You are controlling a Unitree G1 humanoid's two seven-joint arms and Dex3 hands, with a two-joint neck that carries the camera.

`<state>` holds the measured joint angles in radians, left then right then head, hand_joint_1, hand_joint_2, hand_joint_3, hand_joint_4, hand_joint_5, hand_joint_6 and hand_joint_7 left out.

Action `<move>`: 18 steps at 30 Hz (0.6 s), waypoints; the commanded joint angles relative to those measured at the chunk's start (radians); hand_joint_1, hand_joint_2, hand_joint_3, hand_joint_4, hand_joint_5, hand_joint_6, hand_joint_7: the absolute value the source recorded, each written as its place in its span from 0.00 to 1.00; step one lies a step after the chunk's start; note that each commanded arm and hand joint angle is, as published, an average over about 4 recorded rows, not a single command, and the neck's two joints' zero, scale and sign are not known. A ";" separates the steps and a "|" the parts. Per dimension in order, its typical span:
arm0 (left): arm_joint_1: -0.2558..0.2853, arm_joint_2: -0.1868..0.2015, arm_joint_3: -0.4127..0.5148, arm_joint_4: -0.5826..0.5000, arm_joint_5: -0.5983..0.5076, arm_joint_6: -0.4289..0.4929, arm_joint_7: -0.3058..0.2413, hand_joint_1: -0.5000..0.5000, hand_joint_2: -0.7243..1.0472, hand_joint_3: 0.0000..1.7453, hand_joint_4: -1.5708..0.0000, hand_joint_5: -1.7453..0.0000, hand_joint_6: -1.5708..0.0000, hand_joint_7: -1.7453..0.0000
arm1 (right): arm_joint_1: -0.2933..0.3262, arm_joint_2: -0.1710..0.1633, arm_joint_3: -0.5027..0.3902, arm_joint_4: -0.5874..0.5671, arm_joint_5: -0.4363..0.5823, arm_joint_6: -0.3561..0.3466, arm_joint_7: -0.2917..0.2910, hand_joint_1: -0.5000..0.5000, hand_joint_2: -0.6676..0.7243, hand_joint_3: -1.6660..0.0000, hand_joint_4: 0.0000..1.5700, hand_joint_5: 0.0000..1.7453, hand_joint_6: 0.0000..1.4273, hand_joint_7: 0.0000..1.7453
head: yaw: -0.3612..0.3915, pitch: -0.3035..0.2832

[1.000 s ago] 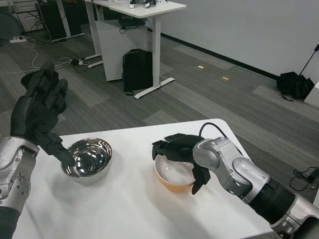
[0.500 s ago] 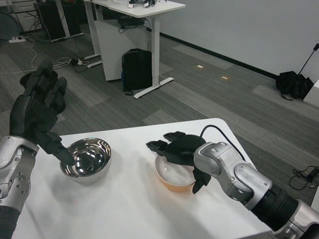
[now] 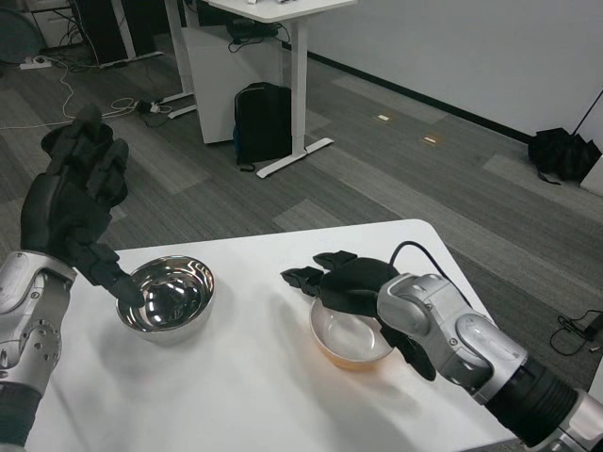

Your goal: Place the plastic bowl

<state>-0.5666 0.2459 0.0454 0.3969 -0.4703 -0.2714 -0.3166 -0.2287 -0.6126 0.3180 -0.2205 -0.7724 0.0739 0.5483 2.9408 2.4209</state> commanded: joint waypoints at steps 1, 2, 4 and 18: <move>0.017 0.007 0.000 0.010 -0.008 -0.009 0.001 0.00 0.00 0.01 1.00 1.00 1.00 1.00 | 0.014 0.004 -0.039 -0.020 0.025 0.006 -0.001 0.04 1.00 1.00 0.00 0.00 0.00 0.00 | 0.001 0.001; 0.017 0.007 -0.001 0.010 -0.008 -0.009 0.001 0.00 0.00 0.01 1.00 1.00 1.00 1.00 | 0.017 0.007 -0.056 -0.029 0.039 0.006 -0.007 0.04 1.00 1.00 0.00 0.00 0.00 0.00 | 0.001 0.001; 0.017 0.007 -0.001 0.010 -0.008 -0.009 0.001 0.00 0.00 0.01 1.00 1.00 1.00 1.00 | 0.024 0.015 -0.096 -0.051 0.066 0.005 -0.021 0.04 1.00 1.00 0.00 0.00 0.00 0.00 | -0.001 0.001; 0.015 0.007 0.000 0.011 -0.007 -0.009 0.001 0.00 0.00 0.03 1.00 1.00 1.00 1.00 | 0.027 0.089 -0.474 -0.187 0.435 -0.077 -0.222 0.04 1.00 1.00 0.00 0.00 0.00 0.00 | 0.001 0.080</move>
<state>-0.5652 0.2471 0.0418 0.3982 -0.4706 -0.2773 -0.3166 -0.1964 -0.5361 -0.0931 -0.3972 -0.4023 0.0272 0.3707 2.9421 2.4891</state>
